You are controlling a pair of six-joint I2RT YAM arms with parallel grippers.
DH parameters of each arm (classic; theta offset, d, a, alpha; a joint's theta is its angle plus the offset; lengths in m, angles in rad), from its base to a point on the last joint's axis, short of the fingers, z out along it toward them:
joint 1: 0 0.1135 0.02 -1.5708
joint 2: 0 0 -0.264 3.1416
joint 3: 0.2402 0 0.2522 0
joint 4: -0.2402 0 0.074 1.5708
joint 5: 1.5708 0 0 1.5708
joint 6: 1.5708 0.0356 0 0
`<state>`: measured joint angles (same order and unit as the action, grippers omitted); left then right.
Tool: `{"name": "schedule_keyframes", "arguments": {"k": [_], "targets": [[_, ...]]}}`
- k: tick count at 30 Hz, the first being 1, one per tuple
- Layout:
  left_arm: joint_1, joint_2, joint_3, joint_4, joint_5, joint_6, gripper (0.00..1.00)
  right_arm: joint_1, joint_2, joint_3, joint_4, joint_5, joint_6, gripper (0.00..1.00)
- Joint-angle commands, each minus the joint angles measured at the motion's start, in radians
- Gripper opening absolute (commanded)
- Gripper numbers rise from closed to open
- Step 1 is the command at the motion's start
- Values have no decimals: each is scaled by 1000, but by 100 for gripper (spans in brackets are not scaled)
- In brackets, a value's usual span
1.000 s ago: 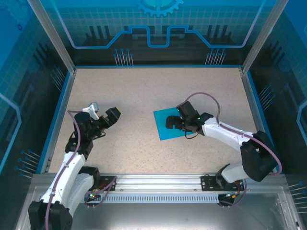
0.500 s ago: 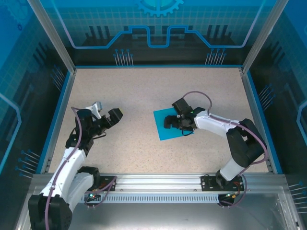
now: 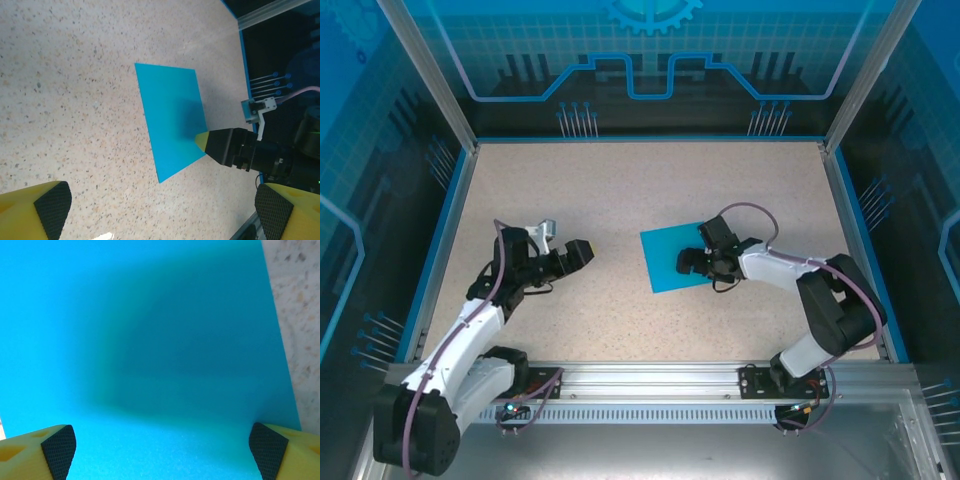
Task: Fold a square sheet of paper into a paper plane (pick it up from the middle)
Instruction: Move the square sheet of paper to the center of the table.
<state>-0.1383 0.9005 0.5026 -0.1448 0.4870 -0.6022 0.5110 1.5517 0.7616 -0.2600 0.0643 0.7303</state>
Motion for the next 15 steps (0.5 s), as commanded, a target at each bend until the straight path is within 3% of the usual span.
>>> {"name": "schedule_keyframes", "arguments": {"k": [1, 4, 9, 15], "targets": [[-19, 10, 40, -44, 0, 43, 99, 57, -28, -61, -107, -37, 63, 94], [-35, 15, 37, -43, -9, 50, 99, 72, -53, -48, -126, -22, 59, 94], [-68, 45, 54, -38, -32, 66, 98, 92, -62, 97, -283, 128, -17, 95], [-137, 114, 93, -35, -93, 96, 99, 128, 103, 348, -466, 206, -88, 99]]}}
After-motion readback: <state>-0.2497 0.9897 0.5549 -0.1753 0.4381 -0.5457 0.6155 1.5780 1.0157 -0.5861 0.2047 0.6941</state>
